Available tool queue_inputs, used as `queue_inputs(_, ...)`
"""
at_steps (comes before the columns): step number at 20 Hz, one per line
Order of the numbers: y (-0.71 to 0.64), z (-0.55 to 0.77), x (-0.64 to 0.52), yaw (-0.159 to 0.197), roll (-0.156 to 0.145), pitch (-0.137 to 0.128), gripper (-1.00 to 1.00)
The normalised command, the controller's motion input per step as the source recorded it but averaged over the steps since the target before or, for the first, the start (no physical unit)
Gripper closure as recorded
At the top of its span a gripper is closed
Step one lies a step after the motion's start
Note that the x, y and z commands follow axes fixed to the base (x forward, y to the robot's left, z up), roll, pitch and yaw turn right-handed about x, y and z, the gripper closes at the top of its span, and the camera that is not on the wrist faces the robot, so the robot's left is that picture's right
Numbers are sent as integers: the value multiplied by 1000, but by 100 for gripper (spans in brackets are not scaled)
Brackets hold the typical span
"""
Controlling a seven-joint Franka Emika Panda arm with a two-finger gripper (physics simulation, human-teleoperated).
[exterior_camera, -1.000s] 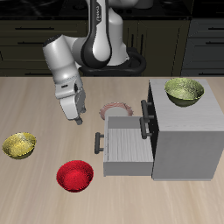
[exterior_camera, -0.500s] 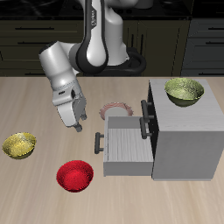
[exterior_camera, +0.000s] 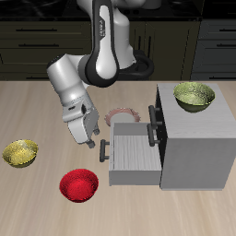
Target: Close the bottom drawer of the white cabinet and place the green bowl on the plate
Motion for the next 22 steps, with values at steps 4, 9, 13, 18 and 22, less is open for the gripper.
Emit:
queue_inputs(4,170,-239,47,-14,14,15,-100)
queue_inputs(9,220,-288,21,-21,20,11,-100)
queue_inputs(13,340,-100,9,-3,52,-9,-100)
queue_inputs(18,278,89,63,13,43,-13,-100)
queue_inputs(22,342,209,92,3,58,-21,-100)
